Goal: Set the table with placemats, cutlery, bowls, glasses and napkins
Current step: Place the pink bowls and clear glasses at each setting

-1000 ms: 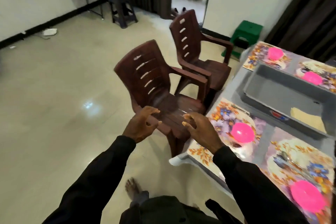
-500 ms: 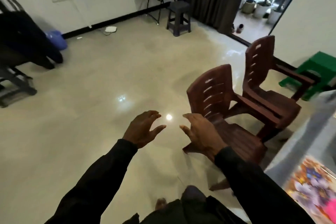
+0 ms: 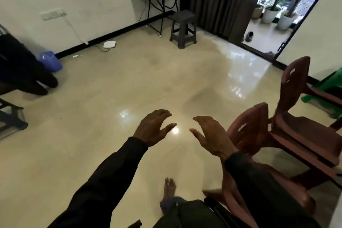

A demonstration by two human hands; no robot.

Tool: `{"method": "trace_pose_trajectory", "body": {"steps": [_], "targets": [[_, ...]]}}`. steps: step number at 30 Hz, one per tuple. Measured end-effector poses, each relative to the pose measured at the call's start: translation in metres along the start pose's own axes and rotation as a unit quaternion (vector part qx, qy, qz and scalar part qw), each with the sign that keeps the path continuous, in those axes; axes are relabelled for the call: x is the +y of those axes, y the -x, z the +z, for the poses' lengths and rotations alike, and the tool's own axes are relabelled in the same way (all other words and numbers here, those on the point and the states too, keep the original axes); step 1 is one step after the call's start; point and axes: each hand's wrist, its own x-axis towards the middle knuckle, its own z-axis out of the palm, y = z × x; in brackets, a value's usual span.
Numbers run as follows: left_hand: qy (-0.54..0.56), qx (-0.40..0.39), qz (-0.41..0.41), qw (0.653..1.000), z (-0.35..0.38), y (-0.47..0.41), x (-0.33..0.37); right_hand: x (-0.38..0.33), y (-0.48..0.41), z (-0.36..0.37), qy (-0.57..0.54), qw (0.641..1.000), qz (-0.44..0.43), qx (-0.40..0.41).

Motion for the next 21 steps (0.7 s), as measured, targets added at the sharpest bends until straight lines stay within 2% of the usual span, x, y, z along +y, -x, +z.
{"method": "trace_pose_trajectory", "body": {"steps": [6, 12, 21], "targets": [[0.004, -0.028, 0.044, 0.999, -0.004, -0.156, -0.061, 0.042, -0.133, -0.02, 0.012, 0.998, 0.062, 0.028], [0.02, -0.039, 0.127, 0.991, 0.015, -0.31, -0.099, 0.1, -0.238, -0.042, 0.031, 0.99, 0.117, 0.071], [0.049, -0.115, 0.229, 0.965, 0.071, -0.548, -0.122, 0.206, -0.369, -0.075, 0.029, 0.963, 0.238, 0.125]]}}
